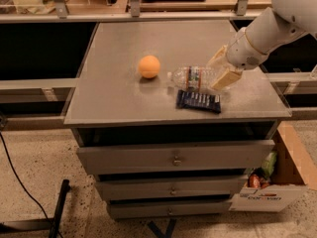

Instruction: Move water bottle near rxbar blueberry

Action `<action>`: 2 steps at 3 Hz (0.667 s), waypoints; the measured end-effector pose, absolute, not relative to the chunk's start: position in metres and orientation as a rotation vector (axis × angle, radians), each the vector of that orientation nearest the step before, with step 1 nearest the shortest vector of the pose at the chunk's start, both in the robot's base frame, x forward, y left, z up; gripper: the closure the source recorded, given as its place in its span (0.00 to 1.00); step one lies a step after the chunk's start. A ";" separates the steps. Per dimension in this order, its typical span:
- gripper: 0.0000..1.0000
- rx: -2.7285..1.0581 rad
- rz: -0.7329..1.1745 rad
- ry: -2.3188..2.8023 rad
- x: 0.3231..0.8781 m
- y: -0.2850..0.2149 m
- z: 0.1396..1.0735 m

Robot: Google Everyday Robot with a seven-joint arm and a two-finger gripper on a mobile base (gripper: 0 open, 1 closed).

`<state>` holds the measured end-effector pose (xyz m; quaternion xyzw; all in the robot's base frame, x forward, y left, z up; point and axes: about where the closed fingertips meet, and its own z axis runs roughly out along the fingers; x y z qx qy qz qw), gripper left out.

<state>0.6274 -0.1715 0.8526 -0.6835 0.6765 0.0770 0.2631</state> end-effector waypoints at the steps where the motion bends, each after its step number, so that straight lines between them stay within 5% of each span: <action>1: 0.00 -1.851 0.212 1.829 0.628 -0.170 0.851; 2: 0.00 -1.851 0.213 1.829 0.628 -0.170 0.851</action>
Offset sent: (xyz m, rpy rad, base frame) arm 0.0003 0.0014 -0.0017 0.0005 0.0026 0.0022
